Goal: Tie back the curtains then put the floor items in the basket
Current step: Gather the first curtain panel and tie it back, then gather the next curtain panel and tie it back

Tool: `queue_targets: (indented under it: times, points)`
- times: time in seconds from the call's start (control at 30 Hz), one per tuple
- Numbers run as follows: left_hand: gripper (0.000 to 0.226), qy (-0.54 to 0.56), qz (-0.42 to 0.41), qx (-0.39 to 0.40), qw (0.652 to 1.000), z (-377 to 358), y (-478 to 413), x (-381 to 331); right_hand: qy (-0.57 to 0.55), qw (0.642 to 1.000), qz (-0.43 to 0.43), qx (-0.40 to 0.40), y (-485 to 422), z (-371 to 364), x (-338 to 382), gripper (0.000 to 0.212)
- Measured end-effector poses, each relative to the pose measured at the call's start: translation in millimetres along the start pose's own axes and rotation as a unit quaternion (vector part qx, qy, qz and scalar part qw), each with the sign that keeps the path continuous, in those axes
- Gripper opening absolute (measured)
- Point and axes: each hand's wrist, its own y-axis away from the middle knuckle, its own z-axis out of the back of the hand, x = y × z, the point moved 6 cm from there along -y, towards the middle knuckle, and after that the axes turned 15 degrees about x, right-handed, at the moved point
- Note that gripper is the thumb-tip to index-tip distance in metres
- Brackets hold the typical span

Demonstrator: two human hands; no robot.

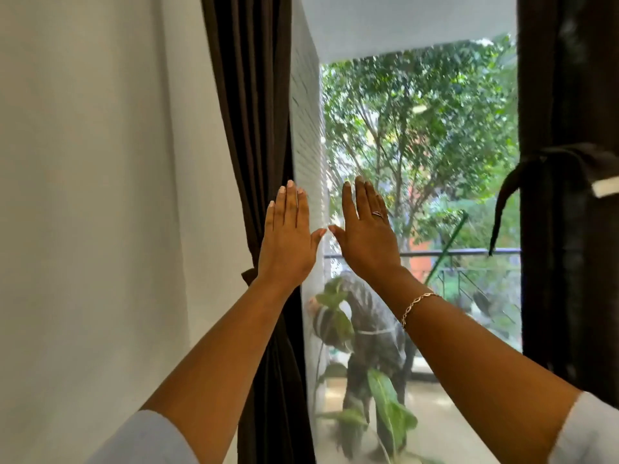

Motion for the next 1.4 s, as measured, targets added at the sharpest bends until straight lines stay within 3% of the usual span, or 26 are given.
queue_targets:
  times: [0.27,0.57,1.03,1.4]
  points:
    - [0.067,0.043,-0.065,0.126,0.989,-100,73,-57,0.036,0.985,-0.096,0.136,106,-74,-45,0.072]
    - [0.070,0.145,-0.150,0.190,0.959,-157,127,-157,0.099,0.955,-0.179,0.213,223,-90,-97,0.072]
    - [0.072,0.203,-0.257,0.189,0.926,-140,161,-316,0.166,0.916,-0.302,0.204,344,-6,-200,0.067]
    - [0.075,0.198,-0.227,0.145,0.943,-107,124,-396,0.179,0.928,-0.265,0.190,345,55,-287,0.066]
